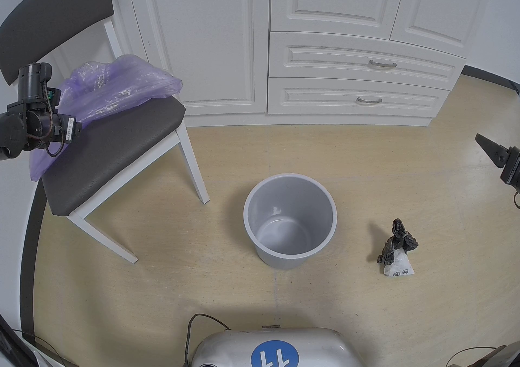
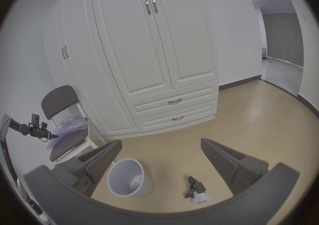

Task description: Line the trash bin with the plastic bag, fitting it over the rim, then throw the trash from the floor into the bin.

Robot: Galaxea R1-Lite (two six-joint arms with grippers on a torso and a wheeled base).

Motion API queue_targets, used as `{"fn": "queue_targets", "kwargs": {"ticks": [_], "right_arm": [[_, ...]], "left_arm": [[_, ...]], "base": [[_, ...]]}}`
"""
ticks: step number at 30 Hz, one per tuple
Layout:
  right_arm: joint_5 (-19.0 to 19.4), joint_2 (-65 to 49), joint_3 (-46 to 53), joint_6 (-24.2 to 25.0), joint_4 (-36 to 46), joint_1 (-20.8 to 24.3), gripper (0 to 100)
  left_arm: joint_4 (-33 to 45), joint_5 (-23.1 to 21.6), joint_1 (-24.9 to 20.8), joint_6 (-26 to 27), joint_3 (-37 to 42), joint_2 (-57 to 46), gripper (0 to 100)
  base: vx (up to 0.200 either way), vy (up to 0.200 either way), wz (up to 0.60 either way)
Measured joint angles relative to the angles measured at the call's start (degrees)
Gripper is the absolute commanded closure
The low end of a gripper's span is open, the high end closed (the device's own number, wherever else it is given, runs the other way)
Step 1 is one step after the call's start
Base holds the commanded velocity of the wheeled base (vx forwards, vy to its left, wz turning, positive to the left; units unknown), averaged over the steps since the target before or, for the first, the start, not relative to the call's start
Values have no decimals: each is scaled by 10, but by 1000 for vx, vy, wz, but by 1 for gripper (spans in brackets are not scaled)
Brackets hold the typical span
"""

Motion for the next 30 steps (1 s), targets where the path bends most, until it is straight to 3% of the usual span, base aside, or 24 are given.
{"fn": "queue_targets", "kwargs": {"ticks": [19,30], "right_arm": [[14,0,0,0,0,-10,0],[15,2,0,0,1,-15,0]], "left_arm": [[15,-19,-26,-17,20,12,0],[19,-27,-26,-23,-8,18,0]], "base": [[0,0,0],[0,0,0]]}}
